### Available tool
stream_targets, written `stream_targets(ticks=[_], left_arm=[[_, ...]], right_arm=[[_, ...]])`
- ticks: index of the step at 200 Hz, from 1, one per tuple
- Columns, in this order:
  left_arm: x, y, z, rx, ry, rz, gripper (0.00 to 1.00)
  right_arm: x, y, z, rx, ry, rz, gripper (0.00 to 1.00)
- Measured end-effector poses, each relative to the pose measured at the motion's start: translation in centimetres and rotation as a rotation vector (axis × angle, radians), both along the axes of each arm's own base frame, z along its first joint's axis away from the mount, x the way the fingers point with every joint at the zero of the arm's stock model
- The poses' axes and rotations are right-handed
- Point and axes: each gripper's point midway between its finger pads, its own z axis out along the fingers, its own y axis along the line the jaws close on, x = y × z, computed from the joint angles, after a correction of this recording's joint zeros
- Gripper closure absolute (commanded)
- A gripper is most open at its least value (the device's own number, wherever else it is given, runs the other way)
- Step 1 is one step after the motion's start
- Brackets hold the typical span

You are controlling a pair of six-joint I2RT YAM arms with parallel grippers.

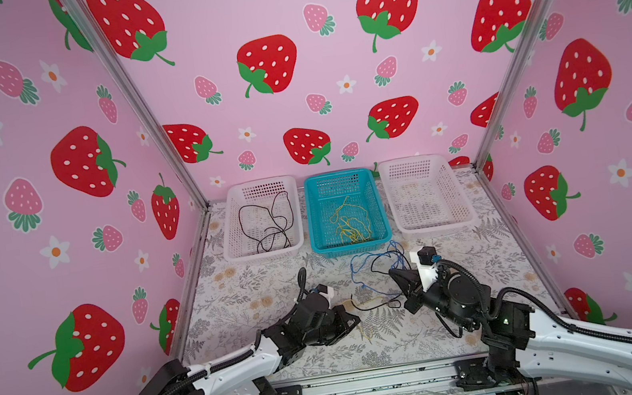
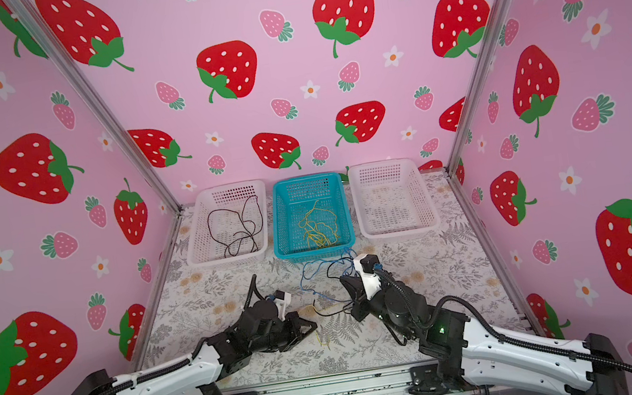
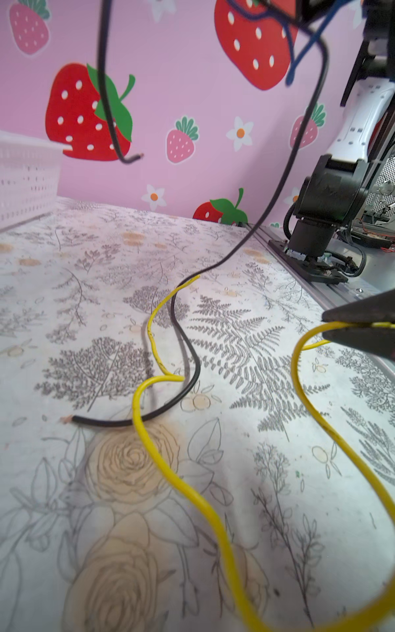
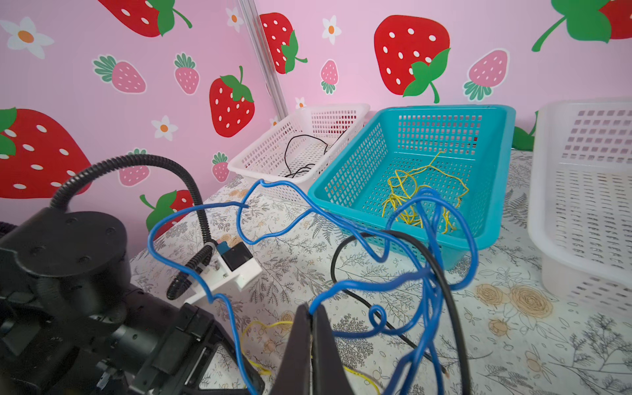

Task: Untangle the cables
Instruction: 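Carry the yellow wire with the left gripper over the teal basket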

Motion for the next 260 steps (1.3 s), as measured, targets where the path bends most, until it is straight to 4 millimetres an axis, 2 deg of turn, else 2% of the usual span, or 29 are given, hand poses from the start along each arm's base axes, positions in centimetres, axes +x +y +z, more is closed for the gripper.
stream_targets(ticks=[61, 81, 107, 134, 154, 215, 235, 260], left_arm=[[-0.6, 0.3, 6.9, -0.092, -0.126, -0.06, 1.0], [-0.2, 1.2, 8.9, -0.1, -0.171, -0.05, 1.0], [1.2, 3.3, 11.2, -0.095, -0.223, 0.002, 1.0], [4.0, 5.6, 12.7, -0.077, -0.243, 0.08, 1.0], [6.3, 6.3, 13.7, -0.063, -0.235, 0.109, 1.0], [13.0, 4.6, 18.6, -0.018, -0.313, 0.054, 1.0], [15.9, 4.1, 18.1, 0.005, -0.303, 0.048, 1.0], [19.7, 3.2, 15.8, 0.047, -0.255, 0.034, 1.0]], right_arm=[[0.8, -1.3, -1.1, -0.001, 0.019, -0.083, 1.0], [1.0, -1.8, -1.1, 0.007, 0.022, -0.107, 1.0], [1.3, -2.5, -0.7, 0.027, 0.017, -0.139, 1.0], [1.4, -3.3, -0.5, 0.055, 0.015, -0.161, 1.0], [1.3, -3.8, -0.9, 0.065, 0.021, -0.171, 1.0], [0.7, -5.4, -1.0, 0.104, 0.022, -0.172, 1.0], [0.5, -5.9, -0.7, 0.123, 0.022, -0.172, 1.0], [0.2, -6.4, -0.4, 0.138, 0.02, -0.167, 1.0]])
